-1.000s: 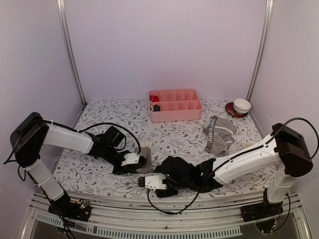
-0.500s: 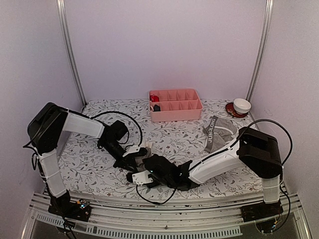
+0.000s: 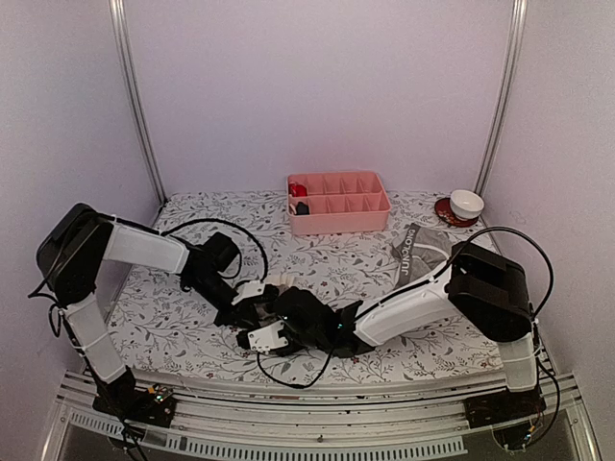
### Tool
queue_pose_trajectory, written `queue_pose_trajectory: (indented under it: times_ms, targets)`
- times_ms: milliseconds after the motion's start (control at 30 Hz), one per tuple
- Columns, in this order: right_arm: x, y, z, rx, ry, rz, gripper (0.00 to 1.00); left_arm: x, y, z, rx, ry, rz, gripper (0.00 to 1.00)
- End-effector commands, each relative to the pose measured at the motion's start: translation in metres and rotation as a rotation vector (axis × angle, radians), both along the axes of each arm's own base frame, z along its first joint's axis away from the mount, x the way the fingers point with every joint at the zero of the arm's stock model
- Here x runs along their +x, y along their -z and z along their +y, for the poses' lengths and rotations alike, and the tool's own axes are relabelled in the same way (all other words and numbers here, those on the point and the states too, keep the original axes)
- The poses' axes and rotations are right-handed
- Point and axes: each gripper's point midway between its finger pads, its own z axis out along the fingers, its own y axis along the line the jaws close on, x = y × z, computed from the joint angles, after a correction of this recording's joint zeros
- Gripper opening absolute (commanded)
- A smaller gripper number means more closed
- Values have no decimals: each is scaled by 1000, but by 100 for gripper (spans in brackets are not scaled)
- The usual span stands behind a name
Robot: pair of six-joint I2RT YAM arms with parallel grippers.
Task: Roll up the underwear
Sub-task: Roll the underwear at the center of the board.
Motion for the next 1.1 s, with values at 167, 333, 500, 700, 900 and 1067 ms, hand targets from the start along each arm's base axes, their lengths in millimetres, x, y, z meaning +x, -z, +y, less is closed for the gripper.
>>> queue_pose_trajectory:
  times_ms: [167, 333, 500, 700, 900, 1067]
  targets:
    - [6, 30, 0, -61, 5, 39, 56, -16, 6, -1, 42, 34, -84, 0]
    - [9, 36, -5, -66, 37, 76, 37, -19, 7, 0, 52, 41, -91, 0]
    - [12, 43, -10, -63, 75, 109, 21, -23, 6, 0, 57, 54, -105, 0]
    - [13, 51, -14, -68, 105, 148, 5, -27, 3, 0, 62, 67, -124, 2]
    - [4, 48, -17, -39, 126, 300, 3, -25, -20, 2, 19, 38, -209, 32]
    - [-5, 47, -19, -13, 154, 466, 3, -30, -47, 7, -45, 25, -298, 55]
